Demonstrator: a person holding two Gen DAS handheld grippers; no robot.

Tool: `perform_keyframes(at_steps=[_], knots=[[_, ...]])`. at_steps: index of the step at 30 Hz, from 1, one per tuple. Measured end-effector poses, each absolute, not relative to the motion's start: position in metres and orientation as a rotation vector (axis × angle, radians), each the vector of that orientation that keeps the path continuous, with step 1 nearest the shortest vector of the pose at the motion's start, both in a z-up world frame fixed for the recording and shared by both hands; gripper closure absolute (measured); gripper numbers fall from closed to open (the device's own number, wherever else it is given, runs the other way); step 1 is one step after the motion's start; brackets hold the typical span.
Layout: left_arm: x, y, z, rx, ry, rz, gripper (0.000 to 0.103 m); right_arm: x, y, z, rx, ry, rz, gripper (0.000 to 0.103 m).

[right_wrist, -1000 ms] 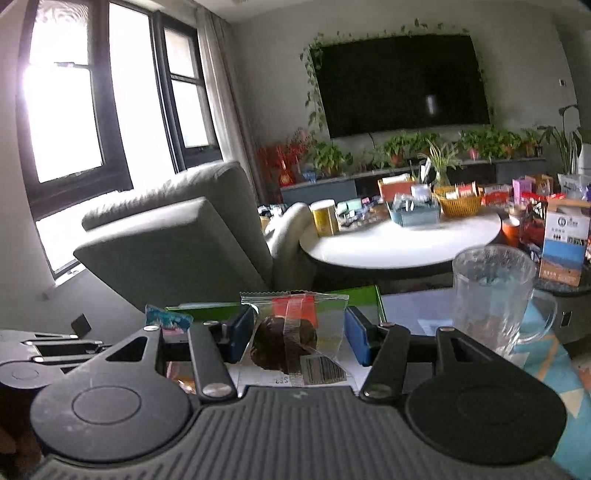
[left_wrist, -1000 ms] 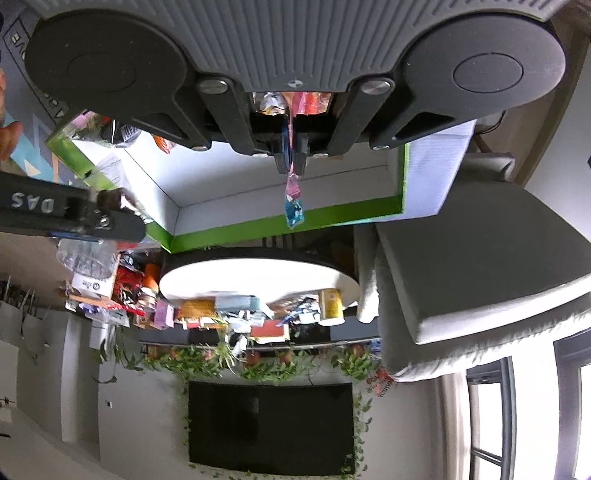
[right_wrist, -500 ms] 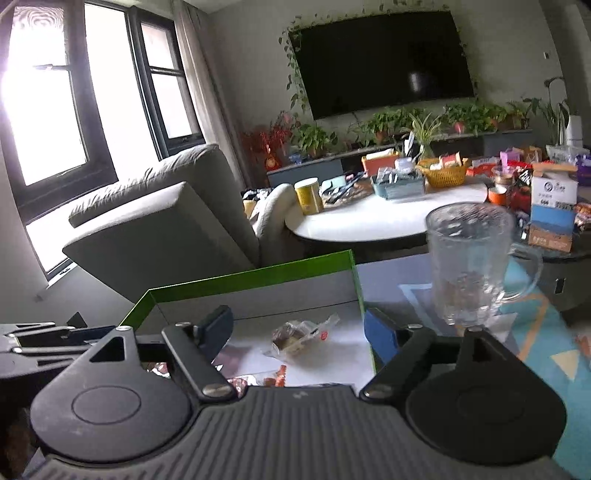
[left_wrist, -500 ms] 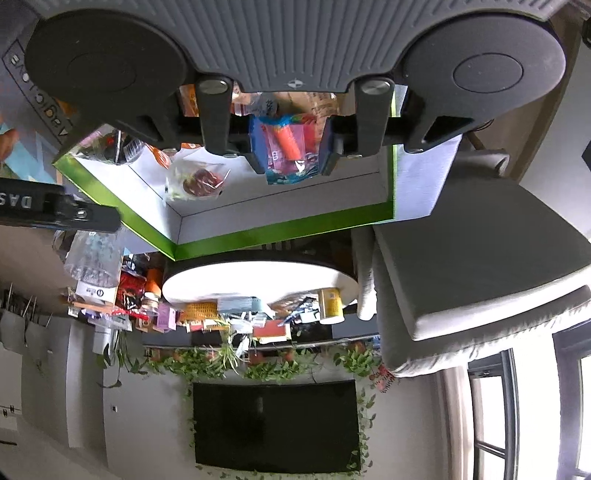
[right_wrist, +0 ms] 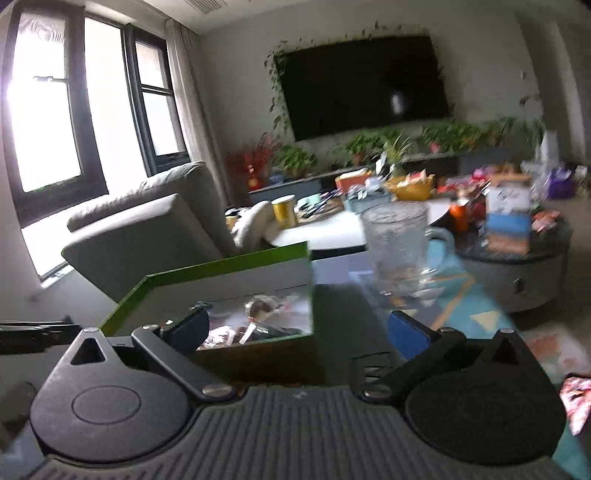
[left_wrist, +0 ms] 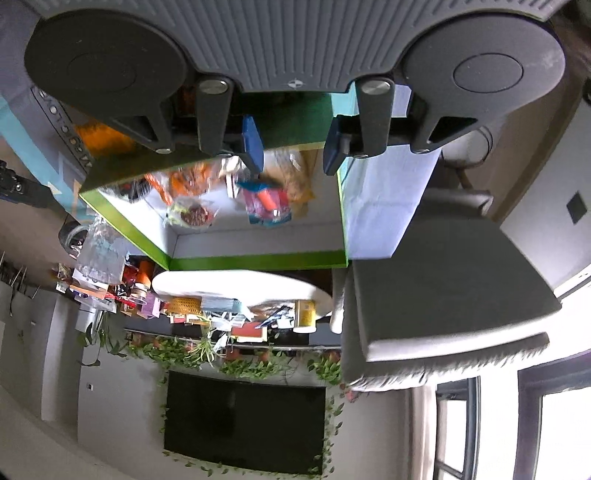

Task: Organize snacks
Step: 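Withdraw both open tools from the green box toward the remaining snacks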

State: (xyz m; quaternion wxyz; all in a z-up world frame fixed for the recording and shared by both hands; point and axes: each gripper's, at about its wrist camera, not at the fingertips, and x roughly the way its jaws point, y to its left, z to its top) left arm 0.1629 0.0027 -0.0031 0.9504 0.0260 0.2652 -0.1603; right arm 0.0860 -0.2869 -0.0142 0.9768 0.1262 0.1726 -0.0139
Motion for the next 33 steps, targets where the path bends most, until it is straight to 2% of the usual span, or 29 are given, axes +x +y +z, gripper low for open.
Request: perform_keyframes(at_steps=[6,9,16,29,33], knots=[[0.14,0.011,-0.018,0.031,0.579,-0.34,0.067,0.068,-0.284,-0.023,0.212,0.425,-0.025,0.032],[0.131,0.01,-0.027,0.04,0.597,-0.356,0.06,0.064,-0.282,-0.033,0.223,0.472,-0.033,0.032],[0.13,-0.005,-0.041,0.075,0.611,-0.383,0.052,0.056,-0.273,-0.047,0.25,0.496,-0.063,0.032],[0.158,-0.018,-0.075,0.061,0.7,-0.307,0.051,0.067,-0.273,-0.06,0.296,0.547,-0.117,0.032],[0.161,-0.022,-0.077,0.08,0.69,-0.315,0.046,0.071,-0.272,-0.065,0.313,0.565,-0.1,0.032]])
